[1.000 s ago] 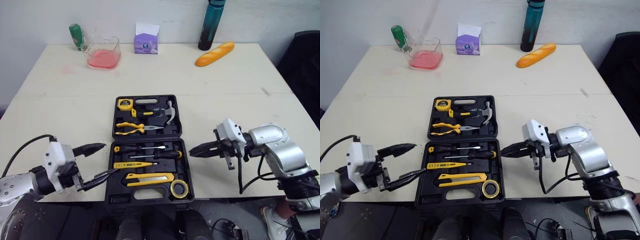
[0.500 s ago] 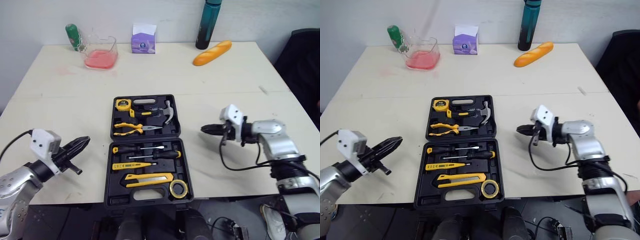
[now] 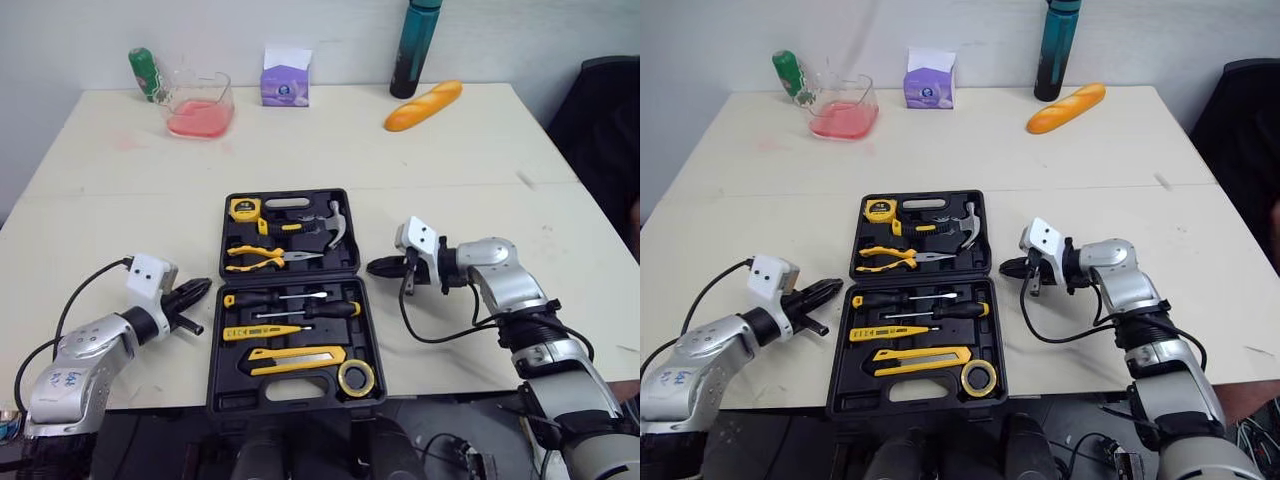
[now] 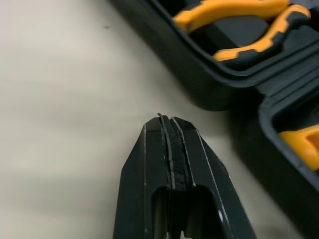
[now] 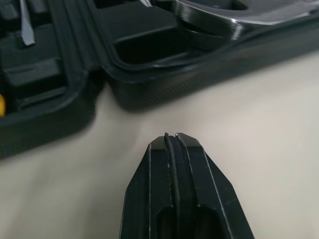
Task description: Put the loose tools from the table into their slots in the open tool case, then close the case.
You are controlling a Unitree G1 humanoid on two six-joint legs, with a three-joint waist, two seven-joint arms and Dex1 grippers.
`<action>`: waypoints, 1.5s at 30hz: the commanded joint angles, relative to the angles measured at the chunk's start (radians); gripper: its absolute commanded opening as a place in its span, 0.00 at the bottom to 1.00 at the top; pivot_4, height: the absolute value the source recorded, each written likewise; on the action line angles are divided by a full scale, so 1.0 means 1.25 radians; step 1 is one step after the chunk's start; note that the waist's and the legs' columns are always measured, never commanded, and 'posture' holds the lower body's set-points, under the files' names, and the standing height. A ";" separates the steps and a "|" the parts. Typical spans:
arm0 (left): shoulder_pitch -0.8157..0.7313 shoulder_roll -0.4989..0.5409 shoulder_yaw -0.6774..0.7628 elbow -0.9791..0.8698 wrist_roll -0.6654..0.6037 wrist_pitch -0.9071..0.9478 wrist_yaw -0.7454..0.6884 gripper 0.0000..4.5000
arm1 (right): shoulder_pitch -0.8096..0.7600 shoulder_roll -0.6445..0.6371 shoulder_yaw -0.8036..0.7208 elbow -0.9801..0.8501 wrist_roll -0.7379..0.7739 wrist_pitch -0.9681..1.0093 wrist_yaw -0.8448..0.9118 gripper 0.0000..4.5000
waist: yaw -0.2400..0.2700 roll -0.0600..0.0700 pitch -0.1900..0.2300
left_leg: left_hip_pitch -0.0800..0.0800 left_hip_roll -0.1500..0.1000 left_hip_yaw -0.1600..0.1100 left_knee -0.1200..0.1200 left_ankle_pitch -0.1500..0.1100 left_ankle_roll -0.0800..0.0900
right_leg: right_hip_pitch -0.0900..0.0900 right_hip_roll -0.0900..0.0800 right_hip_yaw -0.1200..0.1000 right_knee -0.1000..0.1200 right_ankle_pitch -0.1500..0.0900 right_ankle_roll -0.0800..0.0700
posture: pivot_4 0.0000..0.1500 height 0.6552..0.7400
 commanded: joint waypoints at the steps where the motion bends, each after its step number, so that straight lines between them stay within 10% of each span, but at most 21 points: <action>1: -0.027 0.005 -0.011 0.000 0.007 -0.010 -0.023 0.01 | 0.014 0.000 0.022 -0.070 0.002 0.037 0.029 0.00 | 0.001 0.000 0.000 | 0.000 0.000 0.000 0.000 0.000 0.000 | 0.000 0.000 0.000 0.000 0.000 0.000 | 1.00 1.00; 18: -0.129 -0.001 -0.121 0.017 0.025 0.031 -0.114 0.01 | 0.046 -0.030 0.002 -0.217 0.023 0.131 0.019 0.00 | 0.009 0.000 0.000 | -0.001 -0.002 -0.001 0.000 0.000 0.001 | 0.000 -0.001 -0.001 0.000 0.000 0.000 | 1.00 1.00; 42: -0.199 -0.037 -0.099 0.085 0.108 0.022 -0.085 0.01 | -0.007 -0.049 -0.034 -0.066 -0.005 0.062 -0.026 0.00 | 0.005 0.000 0.000 | -0.001 -0.003 -0.001 0.000 0.001 0.002 | 0.000 -0.002 -0.001 0.000 0.001 0.002 | 1.00 1.00; 45: -0.176 -0.018 -0.048 0.059 0.094 0.051 -0.070 0.23 | -0.004 -0.064 -0.054 -0.073 0.003 0.096 -0.043 0.00 | 0.005 0.000 0.000 | -0.001 -0.003 -0.001 0.000 0.001 0.002 | 0.000 -0.002 -0.001 0.000 0.001 0.002 | 1.00 1.00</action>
